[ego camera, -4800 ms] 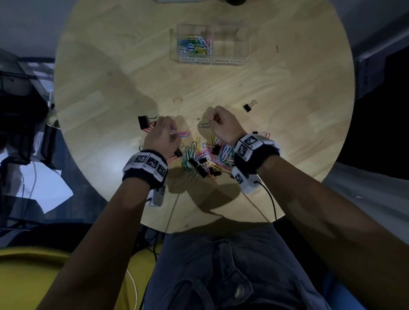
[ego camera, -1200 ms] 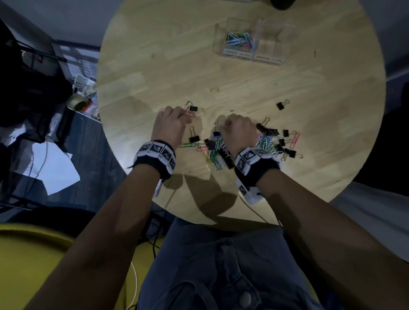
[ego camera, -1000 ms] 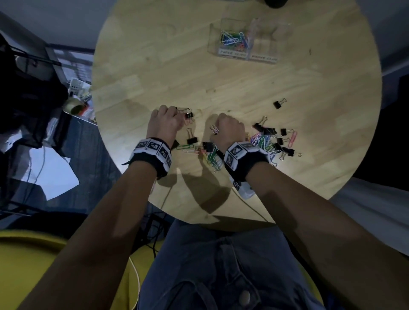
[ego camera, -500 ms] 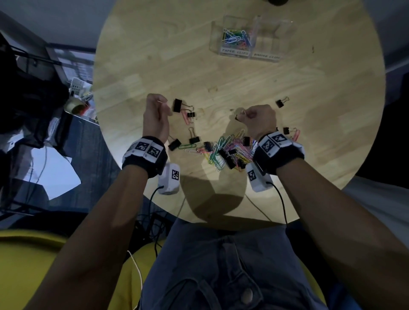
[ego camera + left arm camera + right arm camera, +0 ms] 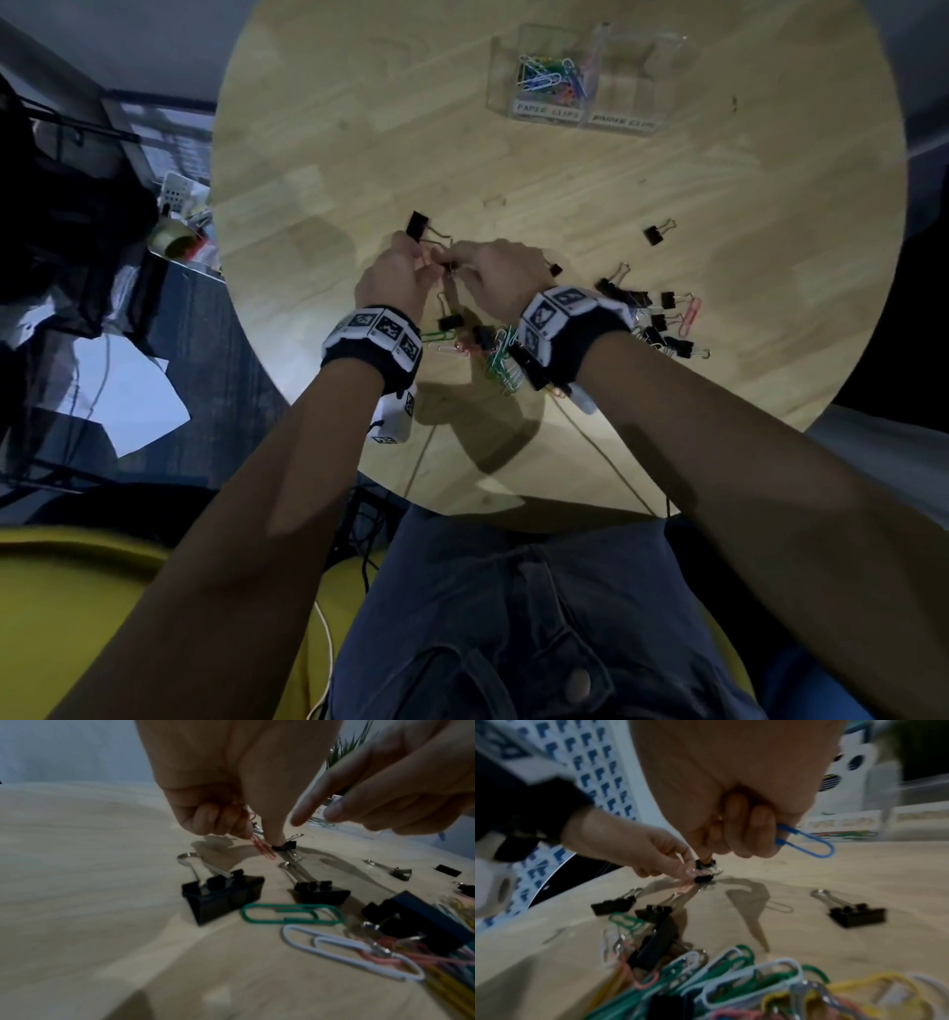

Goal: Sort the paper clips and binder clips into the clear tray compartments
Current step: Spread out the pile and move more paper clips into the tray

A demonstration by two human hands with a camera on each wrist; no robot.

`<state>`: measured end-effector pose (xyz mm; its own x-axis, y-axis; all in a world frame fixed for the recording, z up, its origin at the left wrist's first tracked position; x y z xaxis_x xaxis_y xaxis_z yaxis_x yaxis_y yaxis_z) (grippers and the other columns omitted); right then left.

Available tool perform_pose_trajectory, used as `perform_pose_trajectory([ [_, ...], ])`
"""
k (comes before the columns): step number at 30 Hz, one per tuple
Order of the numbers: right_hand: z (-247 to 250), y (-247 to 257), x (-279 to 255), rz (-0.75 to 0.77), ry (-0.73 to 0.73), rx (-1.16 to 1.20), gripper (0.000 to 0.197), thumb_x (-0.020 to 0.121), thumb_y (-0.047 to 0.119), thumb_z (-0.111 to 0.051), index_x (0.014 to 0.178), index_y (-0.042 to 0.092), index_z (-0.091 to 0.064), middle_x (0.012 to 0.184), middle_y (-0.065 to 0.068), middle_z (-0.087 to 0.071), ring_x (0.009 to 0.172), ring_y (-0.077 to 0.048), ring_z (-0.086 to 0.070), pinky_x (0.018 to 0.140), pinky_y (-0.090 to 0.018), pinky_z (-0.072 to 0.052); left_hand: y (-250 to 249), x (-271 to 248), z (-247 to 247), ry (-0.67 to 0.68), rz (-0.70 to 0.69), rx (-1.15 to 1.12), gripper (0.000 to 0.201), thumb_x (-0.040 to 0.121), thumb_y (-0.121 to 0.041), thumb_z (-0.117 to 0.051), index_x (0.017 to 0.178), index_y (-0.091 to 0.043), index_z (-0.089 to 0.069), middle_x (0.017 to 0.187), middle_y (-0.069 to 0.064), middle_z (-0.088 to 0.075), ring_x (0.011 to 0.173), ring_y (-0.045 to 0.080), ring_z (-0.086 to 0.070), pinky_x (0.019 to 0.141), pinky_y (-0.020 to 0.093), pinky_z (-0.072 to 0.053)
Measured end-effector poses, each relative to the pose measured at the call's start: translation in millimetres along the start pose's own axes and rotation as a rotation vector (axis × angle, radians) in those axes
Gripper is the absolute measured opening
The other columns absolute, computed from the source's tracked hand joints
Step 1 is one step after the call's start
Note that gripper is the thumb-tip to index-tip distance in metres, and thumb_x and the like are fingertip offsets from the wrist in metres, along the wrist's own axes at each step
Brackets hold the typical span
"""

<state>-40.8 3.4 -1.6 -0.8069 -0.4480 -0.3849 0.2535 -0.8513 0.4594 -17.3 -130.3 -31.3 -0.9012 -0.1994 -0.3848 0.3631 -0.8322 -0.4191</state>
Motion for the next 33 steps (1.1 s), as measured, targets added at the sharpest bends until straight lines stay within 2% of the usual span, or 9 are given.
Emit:
perform_pose_trajectory([
  [3, -2.1, -2.4, 5.8, -0.006, 0.036, -0.096, 0.035, 0.097, 0.012, -0.040, 0.128, 0.023, -0.053, 0.110, -0.012, -0.069, 0.093, -0.031, -0.065, 0.070, -0.030, -0.044, 5.2, 1.8, 1.0, 0.025, -0.011, -0.016, 0.030, 0.090, -0.025, -0.056, 0.113, -0.010, -0.045, 0.106, 0.016, -0.064, 0.093, 0.035, -0.061, 0.070, 0.036, -0.043],
  [7, 9.2, -24.0, 1.4, -0.096, -0.080, -0.039, 0.032, 0.097, 0.013, -0.042, 0.126, 0.021, -0.054, 0.105, -0.013, -0.071, 0.089, -0.030, -0.066, 0.068, -0.027, -0.041, 11.0, 3.2, 1.8, 0.027, -0.048, -0.047, 0.024, 0.091, -0.022, -0.053, 0.110, -0.009, -0.047, 0.109, 0.016, -0.062, 0.095, 0.034, -0.060, 0.077, 0.040, -0.047],
  [12, 21.9, -45.8, -17.9, -0.178, -0.202, 0.062, 0.022, 0.094, 0.019, -0.047, 0.114, 0.013, -0.056, 0.083, -0.011, -0.067, 0.070, -0.025, -0.060, 0.061, -0.029, -0.047, 13.5, 3.8, -1.3, -0.010, -0.118, -0.024, 0.025, 0.093, -0.023, -0.049, 0.097, 0.000, -0.057, 0.107, 0.021, -0.056, 0.096, 0.033, -0.056, 0.079, 0.039, -0.047],
  [18, -25.6, -22.9, -43.3, -0.019, 0.046, 0.041, 0.016, 0.090, 0.022, -0.057, 0.102, 0.014, -0.062, 0.102, -0.007, -0.071, 0.093, -0.026, -0.065, 0.081, -0.036, -0.054, 17.4, -6.3, -0.7, -0.011, -0.170, -0.200, 0.017, 0.092, -0.016, -0.053, 0.094, 0.001, -0.056, 0.092, 0.019, -0.065, 0.086, 0.030, -0.061, 0.072, 0.035, -0.046],
  [23, -33.4, -21.9, -36.7, -0.029, 0.031, 0.004, 0.016, 0.089, 0.020, -0.058, 0.104, 0.013, -0.056, 0.099, -0.007, -0.070, 0.090, -0.026, -0.066, 0.075, -0.032, -0.051, 35.0, -25.7, -1.1, 0.042, -0.129, -0.313, 0.021, 0.095, -0.005, -0.035, 0.113, -0.003, -0.047, 0.087, 0.014, -0.059, 0.083, 0.022, -0.053, 0.079, 0.036, -0.046],
  [25, -24.3, -31.6, -32.5, -0.085, -0.032, -0.005, 0.018, 0.090, 0.016, -0.056, 0.108, 0.012, -0.056, 0.104, -0.009, -0.070, 0.093, -0.028, -0.065, 0.078, -0.035, -0.054, 42.5, -29.9, -5.1, 0.091, -0.051, -0.445, 0.021, 0.097, -0.008, -0.034, 0.097, -0.012, -0.054, 0.092, 0.014, -0.059, 0.088, 0.021, -0.053, 0.076, 0.022, -0.047],
  [27, -15.5, -39.1, -32.6, -0.109, -0.064, -0.010, 0.019, 0.090, 0.015, -0.055, 0.110, 0.012, -0.055, 0.109, -0.009, -0.068, 0.097, -0.030, -0.064, 0.080, -0.038, -0.054, 41.1, -33.6, -7.4, 0.108, 0.033, -0.614, 0.034, 0.094, -0.001, -0.033, 0.074, -0.021, -0.053, 0.082, 0.003, -0.054, 0.077, 0.014, -0.050, 0.058, 0.006, -0.041],
  [30, -15.6, -39.9, -40.6, -0.097, -0.096, 0.015, 0.012, 0.090, 0.014, -0.054, 0.100, 0.013, -0.060, 0.106, -0.007, -0.068, 0.095, -0.027, -0.064, 0.075, -0.032, -0.051, 29.6, -42.3, -4.0, 0.084, 0.123, -0.848, 0.034, 0.085, 0.004, -0.032, 0.060, -0.016, -0.047, 0.064, 0.001, -0.043, 0.053, -0.002, -0.046, 0.047, 0.007, -0.034],
  [33, -28.2, -30.1, -50.7, -0.044, -0.094, 0.014, 0.012, 0.091, 0.016, -0.054, 0.098, 0.011, -0.063, 0.106, -0.007, -0.065, 0.092, -0.028, -0.063, 0.077, -0.036, -0.053, 23.4, -51.6, 0.5, 0.081, 0.143, -0.738, 0.032, 0.090, -0.021, -0.038, 0.059, -0.019, -0.040, 0.062, -0.001, -0.039, 0.053, 0.004, -0.041, 0.056, 0.018, -0.033],
])
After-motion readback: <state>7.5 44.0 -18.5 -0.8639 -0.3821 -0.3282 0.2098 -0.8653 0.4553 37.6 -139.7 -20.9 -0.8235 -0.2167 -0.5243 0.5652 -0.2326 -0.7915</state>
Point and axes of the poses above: each hand's wrist, its own x-axis towards the middle knuckle, its own z-axis out of the back of the hand, y = z × x, the point moved 1 cm from there along x, towards the middle knuckle
